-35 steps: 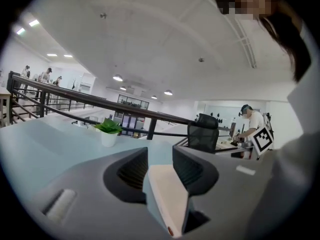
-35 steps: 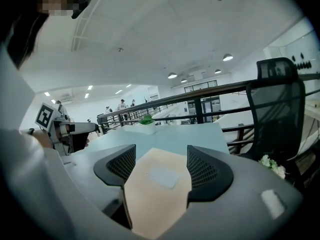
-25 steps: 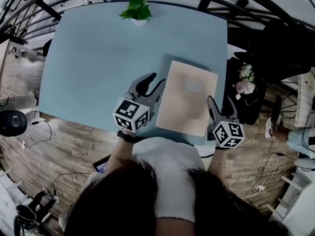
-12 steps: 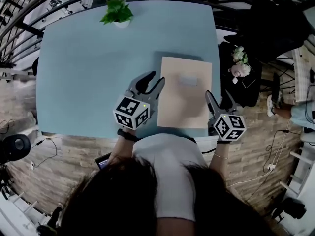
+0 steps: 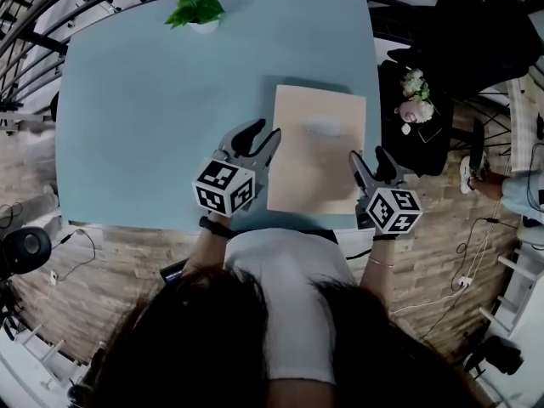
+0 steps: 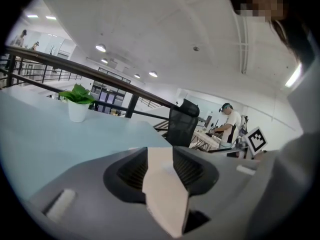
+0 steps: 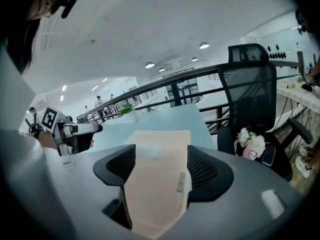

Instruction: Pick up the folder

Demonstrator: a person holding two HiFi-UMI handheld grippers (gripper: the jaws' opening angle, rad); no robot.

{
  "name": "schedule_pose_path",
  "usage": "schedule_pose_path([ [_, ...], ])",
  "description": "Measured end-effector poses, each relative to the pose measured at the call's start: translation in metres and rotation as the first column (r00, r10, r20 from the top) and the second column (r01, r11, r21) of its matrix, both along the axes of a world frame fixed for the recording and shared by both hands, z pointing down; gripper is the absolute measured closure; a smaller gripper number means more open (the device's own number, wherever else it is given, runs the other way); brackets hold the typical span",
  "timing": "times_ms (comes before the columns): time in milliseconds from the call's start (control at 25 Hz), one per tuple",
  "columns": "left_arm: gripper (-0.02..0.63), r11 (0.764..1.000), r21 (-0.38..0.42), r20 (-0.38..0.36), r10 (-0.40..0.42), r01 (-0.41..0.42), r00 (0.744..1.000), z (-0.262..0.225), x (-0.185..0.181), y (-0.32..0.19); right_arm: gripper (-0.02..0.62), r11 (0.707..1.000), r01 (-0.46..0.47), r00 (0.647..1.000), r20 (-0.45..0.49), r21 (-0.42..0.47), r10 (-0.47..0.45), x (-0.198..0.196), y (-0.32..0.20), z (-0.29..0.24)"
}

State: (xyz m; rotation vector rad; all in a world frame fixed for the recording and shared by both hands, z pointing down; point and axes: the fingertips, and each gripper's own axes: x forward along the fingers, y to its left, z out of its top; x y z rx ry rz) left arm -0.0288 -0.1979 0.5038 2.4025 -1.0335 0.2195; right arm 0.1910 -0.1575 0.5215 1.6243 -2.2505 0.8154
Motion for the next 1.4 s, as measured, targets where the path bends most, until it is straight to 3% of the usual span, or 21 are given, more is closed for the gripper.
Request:
schedule_pose_path([
  [360,0.442,0.993,-0.115,-0.012,-0.012,0.01,1.0,0.044,0.011,0.02,0.298,0.997,0.016,0.999,0.043,-0.081,-0.013,0.007,0.011,0.037],
  [840,0.442,0.966,-0.256,-0.023,-0.04,0.033,0.999,0.089,0.009,0.036,0.298,0.986,0.04,0.992,0.121,-0.164,-0.02,0.015,0.018,0.067],
  [1400,0.441,0.946,-0.325,-0.066,-0.047,0.023,0.997,0.111,0.005,0.046,0.298,0.972,0.063,0.974,0.226,-0.226,-0.01,0.017,0.017,0.088],
])
